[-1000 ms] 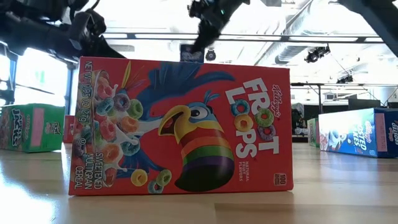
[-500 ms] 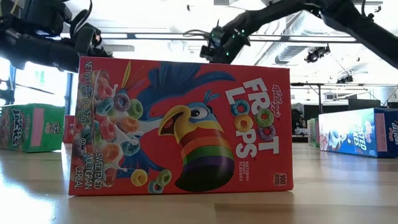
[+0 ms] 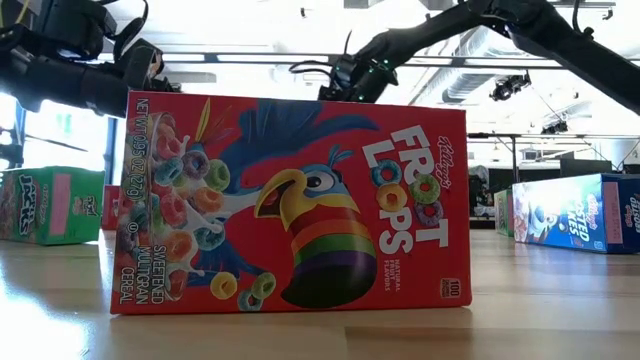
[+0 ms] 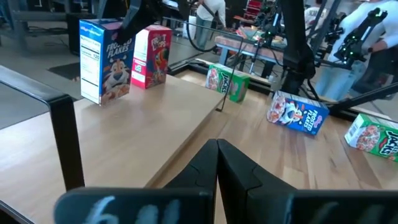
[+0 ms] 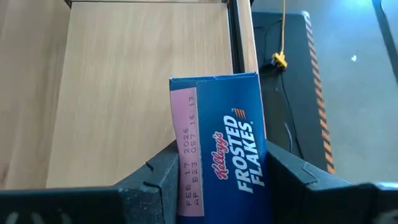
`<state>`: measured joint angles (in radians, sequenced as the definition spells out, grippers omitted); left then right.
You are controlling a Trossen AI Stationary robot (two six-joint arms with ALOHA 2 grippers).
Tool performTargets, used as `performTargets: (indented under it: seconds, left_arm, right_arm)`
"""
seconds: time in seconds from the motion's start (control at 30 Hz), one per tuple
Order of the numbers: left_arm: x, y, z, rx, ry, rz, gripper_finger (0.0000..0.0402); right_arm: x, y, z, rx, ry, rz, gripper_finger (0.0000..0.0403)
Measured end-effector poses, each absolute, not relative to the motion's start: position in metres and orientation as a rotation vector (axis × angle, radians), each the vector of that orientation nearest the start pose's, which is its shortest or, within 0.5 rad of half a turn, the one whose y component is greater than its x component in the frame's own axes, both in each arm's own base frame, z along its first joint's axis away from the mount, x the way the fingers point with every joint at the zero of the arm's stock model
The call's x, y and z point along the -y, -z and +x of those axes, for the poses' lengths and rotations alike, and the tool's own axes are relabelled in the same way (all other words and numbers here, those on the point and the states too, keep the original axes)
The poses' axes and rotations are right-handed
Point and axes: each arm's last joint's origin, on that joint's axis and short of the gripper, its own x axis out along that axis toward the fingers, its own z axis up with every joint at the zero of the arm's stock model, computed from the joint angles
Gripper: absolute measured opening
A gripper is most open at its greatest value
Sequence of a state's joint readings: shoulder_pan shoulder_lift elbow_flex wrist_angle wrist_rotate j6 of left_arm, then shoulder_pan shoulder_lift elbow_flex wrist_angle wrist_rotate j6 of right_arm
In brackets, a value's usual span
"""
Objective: Stack cereal on shelf
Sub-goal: Put the middle blue cereal box on the shelf
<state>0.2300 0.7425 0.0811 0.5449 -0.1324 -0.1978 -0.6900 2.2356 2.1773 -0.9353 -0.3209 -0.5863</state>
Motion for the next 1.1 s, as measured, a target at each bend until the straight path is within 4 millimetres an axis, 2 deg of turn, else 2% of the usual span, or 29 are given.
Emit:
performTargets:
  seconds: [0.4,0.8,1.1]
  left_arm:
    - [-0.0382,-0.1675,0.1466,-0.082,-0.373,-0.202,0.0000]
    - [-0.0382,-0.1676,0.1466,-0.081,-0.373,-0.202,0.0000]
    - [-0.0382,-0.1675,0.1466,-0.082,-0.373,-0.202,0.0000]
  right_arm:
    - [0.3024,-0.2735,0.3771,-0.942,0.093,-0.026,0.0156]
    - [0.3026,-0.2734,0.3771,-0.952,0.113,-0.025,0.0212]
    - [0.3030,-0.2739,0.3777,-0.942,0.115,-0.023,0.0216]
